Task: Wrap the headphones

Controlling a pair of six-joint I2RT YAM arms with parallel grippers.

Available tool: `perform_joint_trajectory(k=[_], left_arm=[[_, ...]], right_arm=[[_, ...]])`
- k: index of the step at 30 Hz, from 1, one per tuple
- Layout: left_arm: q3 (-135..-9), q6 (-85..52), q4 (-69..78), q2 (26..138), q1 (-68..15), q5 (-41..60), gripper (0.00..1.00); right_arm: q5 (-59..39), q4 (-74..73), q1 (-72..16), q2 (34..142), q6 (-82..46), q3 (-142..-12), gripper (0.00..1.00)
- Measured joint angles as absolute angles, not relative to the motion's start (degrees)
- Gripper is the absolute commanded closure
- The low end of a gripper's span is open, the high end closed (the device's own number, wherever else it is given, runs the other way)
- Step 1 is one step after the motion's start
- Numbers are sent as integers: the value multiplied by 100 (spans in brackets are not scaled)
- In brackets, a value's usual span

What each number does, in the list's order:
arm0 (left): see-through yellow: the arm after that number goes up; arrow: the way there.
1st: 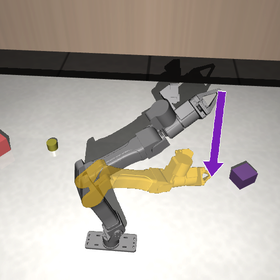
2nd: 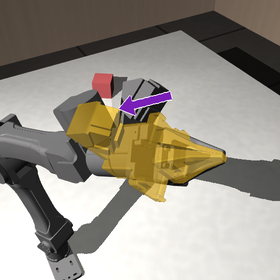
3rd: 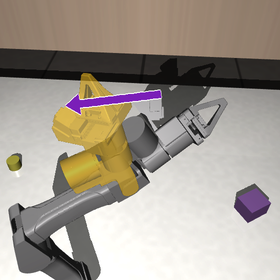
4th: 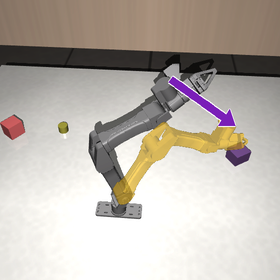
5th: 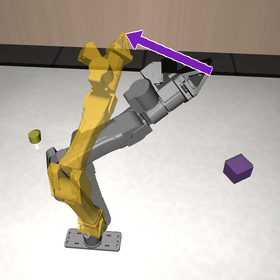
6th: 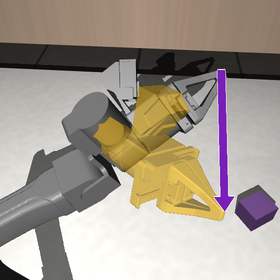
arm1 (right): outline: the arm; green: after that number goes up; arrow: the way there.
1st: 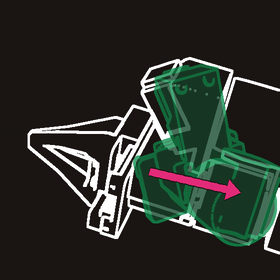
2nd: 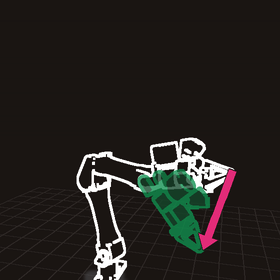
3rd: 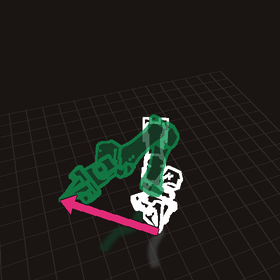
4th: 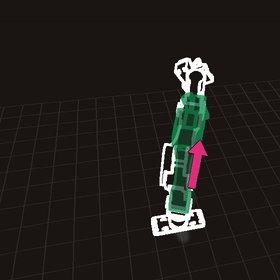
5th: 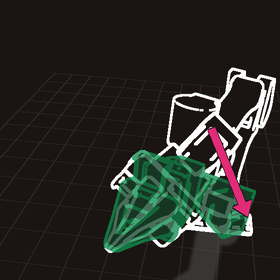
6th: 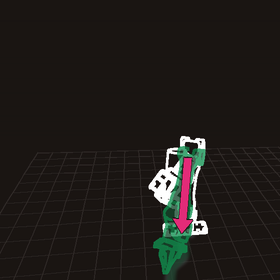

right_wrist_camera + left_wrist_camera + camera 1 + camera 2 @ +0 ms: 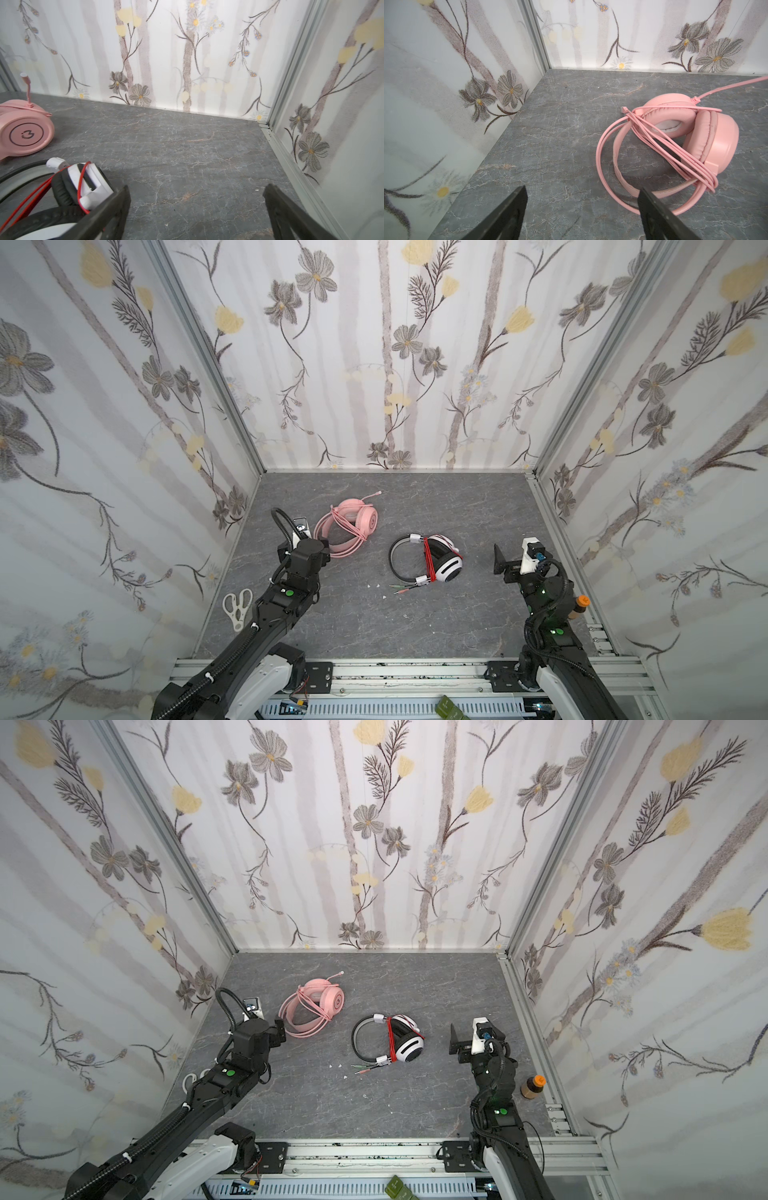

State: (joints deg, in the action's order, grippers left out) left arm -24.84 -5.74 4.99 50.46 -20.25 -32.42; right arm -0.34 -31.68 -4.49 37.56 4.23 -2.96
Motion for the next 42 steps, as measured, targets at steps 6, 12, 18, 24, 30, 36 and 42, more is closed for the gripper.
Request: perform_joint_trajectory(k=[6, 12, 18, 24, 30, 36, 42], left_arm=[[-2104, -301, 1258, 4930, -1872, -3361, 0], [-1938, 47, 1584, 5168, -1660, -3323, 0], [-1721, 71, 2106, 5804, -1446, -3277, 0], [-1533, 110, 2755, 6390, -1240, -3374, 0], [-1531, 110, 3371, 6770, -1035, -3444, 0], [-1761, 71, 4119, 7653, -917, -3522, 0], [-2132, -158, 4735, 8571, -838, -3723, 0]], right_arm=[[683, -4532, -443, 3715, 117, -32, 0], [895, -6152, -432, 4792, 45, -30, 0], [751, -7487, -427, 6501, 80, -27, 0], [602, -8654, -423, 8674, 139, -30, 0], [460, -8569, -423, 8576, 204, -471, 0], [305, -8702, -436, 8604, 252, -268, 0], [115, -9085, -462, 8707, 397, -21, 0]])
